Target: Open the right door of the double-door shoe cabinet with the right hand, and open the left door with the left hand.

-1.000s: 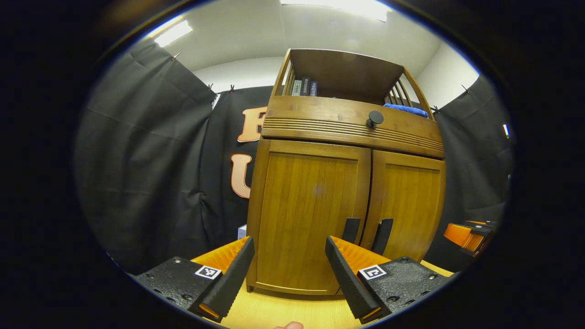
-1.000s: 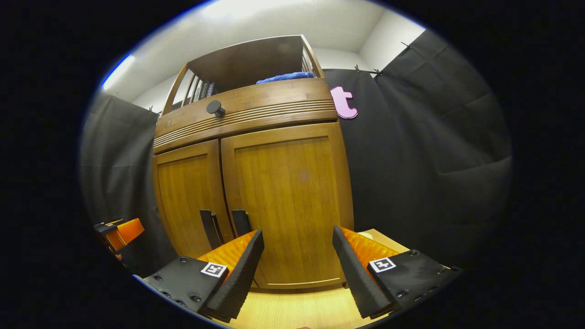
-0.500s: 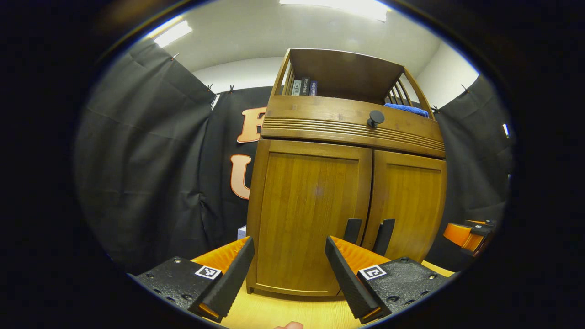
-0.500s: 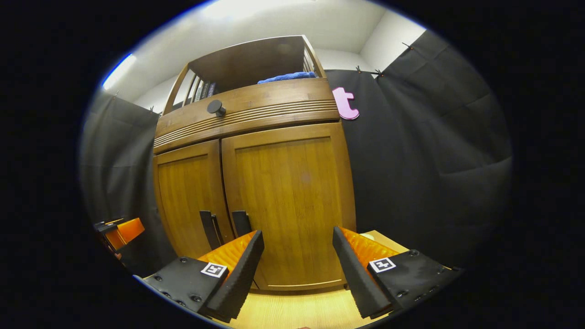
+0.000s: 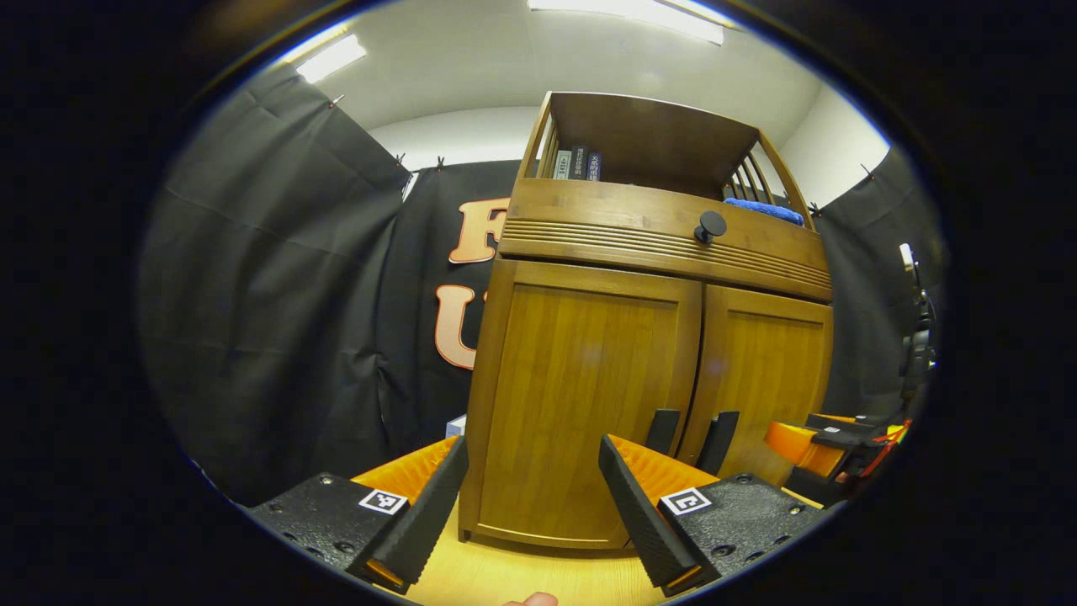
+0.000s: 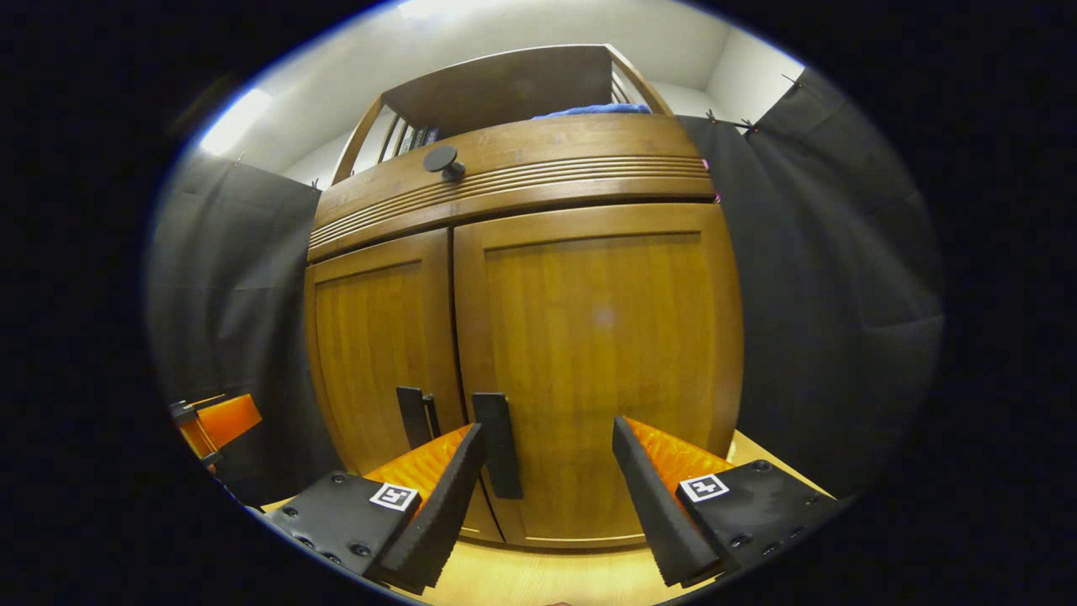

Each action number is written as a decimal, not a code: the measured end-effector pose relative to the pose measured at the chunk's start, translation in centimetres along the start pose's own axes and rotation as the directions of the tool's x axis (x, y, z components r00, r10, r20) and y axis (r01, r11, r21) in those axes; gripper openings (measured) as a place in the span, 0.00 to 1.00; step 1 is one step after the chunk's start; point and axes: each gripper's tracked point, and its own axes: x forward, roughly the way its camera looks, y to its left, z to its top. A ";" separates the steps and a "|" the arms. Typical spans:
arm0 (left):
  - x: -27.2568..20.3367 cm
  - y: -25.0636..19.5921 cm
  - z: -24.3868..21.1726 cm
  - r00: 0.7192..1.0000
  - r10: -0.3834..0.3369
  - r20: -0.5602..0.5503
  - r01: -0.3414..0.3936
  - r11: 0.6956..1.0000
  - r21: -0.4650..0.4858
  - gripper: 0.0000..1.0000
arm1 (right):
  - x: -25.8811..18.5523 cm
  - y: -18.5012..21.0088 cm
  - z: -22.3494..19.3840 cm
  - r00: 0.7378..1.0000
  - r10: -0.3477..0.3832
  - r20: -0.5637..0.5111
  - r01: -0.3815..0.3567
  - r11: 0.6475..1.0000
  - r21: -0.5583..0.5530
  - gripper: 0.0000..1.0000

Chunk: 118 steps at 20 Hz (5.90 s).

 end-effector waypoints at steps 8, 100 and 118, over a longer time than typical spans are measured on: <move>-0.4 2.4 0.1 0.998 0.062 -0.006 -0.062 0.998 0.005 0.91 | 5.8 1.7 -2.4 0.999 -0.024 -0.035 0.023 0.999 -0.040 0.97; 1.0 -7.1 -2.6 0.984 -0.170 -0.045 0.169 0.985 -0.020 0.91 | -17.4 -21.7 -4.7 0.985 -0.096 -0.142 0.095 0.995 -0.013 0.22; 1.7 -8.1 -3.6 0.962 -0.270 -0.047 0.263 0.959 -0.109 0.92 | -19.2 -23.5 -5.0 0.983 -0.110 -0.145 0.111 0.994 -0.006 0.23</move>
